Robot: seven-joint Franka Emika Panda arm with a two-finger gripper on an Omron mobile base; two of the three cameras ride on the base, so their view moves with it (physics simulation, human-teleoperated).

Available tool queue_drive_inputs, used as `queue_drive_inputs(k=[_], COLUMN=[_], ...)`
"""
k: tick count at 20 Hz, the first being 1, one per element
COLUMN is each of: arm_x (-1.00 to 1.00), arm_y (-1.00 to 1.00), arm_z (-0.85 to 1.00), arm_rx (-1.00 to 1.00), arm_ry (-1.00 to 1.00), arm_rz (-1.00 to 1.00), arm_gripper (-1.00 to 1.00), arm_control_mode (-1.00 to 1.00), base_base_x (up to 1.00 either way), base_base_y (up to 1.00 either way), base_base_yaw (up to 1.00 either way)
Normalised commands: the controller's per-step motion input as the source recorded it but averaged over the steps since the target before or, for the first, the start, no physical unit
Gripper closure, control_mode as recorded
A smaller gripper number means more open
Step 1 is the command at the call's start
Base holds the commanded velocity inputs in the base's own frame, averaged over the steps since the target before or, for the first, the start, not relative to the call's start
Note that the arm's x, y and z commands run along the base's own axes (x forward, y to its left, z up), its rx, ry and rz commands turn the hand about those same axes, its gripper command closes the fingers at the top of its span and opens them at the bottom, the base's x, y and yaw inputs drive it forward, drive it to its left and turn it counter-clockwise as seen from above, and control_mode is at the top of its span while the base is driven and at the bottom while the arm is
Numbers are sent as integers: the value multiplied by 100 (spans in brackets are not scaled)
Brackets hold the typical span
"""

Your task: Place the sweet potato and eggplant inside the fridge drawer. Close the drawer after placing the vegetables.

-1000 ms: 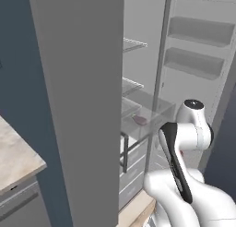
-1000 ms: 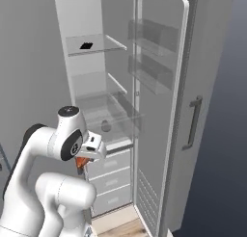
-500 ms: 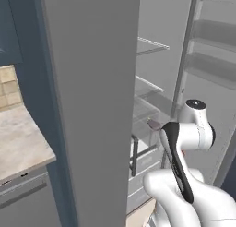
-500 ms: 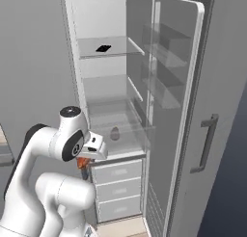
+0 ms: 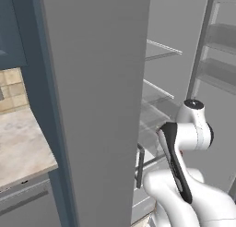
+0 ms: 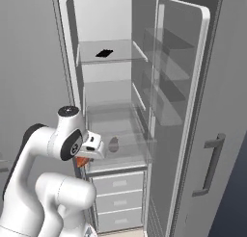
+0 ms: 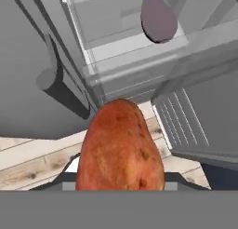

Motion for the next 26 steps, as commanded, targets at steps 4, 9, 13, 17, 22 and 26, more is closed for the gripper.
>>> queue_drive_inputs(k=[4,9,13,17,22,26], arm_x=[0,0,0,27,92,92], arm_y=[0,0,-46,-6,-4,-17], arm_z=[0,0,24,57,43,10], arm_rx=[0,0,3,0,0,0], arm_ry=[0,0,-3,-9,0,5], arm_rz=[0,0,0,0,0,0], arm_gripper=[100,100,100,100,100,100], arm_control_mode=[100,100,-100,-100,-100,-100], base_base_x=[57,19,0,0,0,0], base_base_y=[-13,-19,0,0,0,0], base_base_yaw=[2,1,0,0,0,0])
